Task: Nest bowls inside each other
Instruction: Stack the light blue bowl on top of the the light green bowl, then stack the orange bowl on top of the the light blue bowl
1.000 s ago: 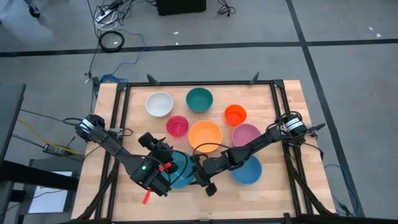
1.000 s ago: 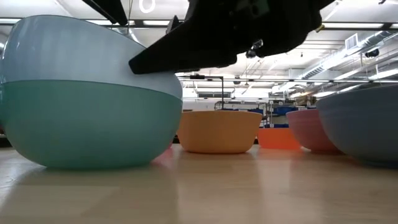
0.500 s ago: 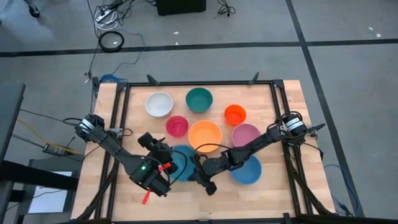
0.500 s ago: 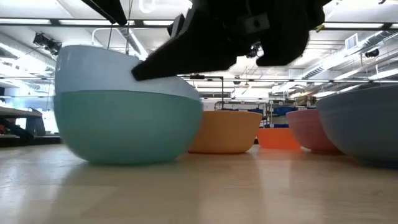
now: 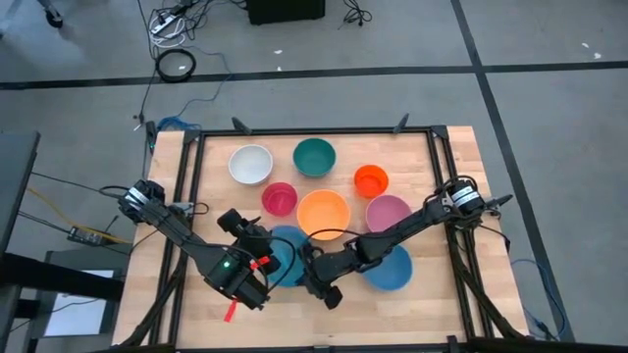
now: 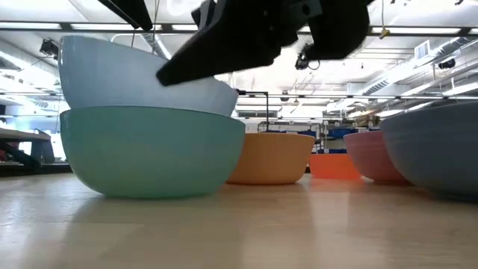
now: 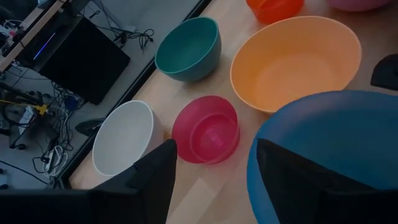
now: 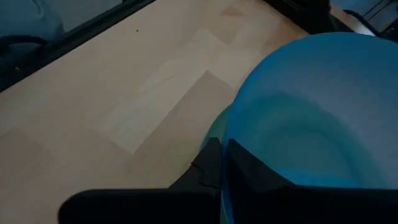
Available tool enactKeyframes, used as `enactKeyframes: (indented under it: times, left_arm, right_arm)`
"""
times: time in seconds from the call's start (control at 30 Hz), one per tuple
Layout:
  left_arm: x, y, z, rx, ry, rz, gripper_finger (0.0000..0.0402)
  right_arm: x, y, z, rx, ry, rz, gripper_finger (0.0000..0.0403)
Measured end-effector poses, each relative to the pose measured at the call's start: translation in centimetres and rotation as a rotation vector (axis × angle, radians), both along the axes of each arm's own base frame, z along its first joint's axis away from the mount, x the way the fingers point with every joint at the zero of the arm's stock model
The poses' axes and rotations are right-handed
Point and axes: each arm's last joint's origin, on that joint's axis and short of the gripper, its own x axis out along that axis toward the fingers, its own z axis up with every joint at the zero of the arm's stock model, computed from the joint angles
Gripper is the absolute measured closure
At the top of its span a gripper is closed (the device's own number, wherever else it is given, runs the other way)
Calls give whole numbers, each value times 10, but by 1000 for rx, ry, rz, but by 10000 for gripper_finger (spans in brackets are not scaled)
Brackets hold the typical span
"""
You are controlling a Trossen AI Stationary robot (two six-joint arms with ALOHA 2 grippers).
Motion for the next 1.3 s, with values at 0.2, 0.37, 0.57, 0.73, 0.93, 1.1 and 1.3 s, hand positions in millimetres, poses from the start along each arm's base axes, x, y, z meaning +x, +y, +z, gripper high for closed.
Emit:
enactKeyframes:
  times: [0.2, 0.37, 0.57, 0.73, 0.93, 1.1, 1.3]
  left_arm:
    - [0, 0, 0, 0, -1, 0, 172]
    - [0, 0, 0, -5, 2, 1, 172]
    - [0, 0, 0, -5, 2, 1, 172]
    - [0, 0, 0, -5, 2, 1, 172]
    - [0, 0, 0, -5, 2, 1, 172]
    - [0, 0, 0, -4, 3, 2, 172]
    - [1, 1, 0, 5, -4, 2, 172]
  right_arm:
    - [0, 1, 6, -9, 63, -16, 401]
    - [-2, 0, 4, 6, 108, -35, 401]
    - [-3, 2, 3, 51, 136, -15, 401]
    - [-4, 2, 3, 80, 147, -14, 397]
    - [-4, 2, 3, 89, 149, -21, 370]
    - [-4, 2, 4, 119, 158, -46, 342]
    - [-6, 2, 16, 150, 135, -57, 311]
